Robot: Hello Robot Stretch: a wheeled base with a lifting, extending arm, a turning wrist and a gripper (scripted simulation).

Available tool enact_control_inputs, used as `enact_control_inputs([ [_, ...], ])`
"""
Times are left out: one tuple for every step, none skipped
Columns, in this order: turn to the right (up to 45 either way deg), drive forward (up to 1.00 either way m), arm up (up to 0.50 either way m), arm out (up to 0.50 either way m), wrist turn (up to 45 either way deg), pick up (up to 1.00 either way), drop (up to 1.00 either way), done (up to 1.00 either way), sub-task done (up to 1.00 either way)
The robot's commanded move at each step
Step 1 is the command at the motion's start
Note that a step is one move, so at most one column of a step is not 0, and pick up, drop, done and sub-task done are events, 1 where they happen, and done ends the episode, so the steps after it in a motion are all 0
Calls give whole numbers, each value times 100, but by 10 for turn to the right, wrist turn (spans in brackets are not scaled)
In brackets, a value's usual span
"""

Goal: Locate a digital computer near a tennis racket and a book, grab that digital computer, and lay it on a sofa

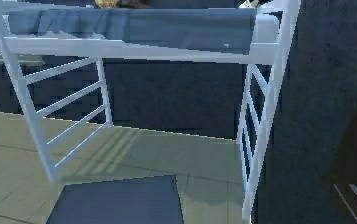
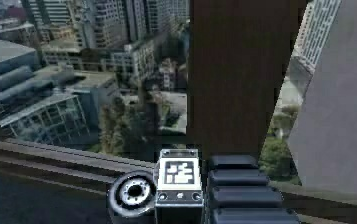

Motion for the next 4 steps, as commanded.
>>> enact_control_inputs([
  [-450, 0, 0, 0, 0, 0, 0, 0, 0],
  [270, 0, 0, 0, 0, 0, 0, 0, 0],
  [0, 40, 0, 0, 0, 0, 0, 0, 0],
  [-450, 0, 0, 0, 0, 0, 0, 0, 0],
])
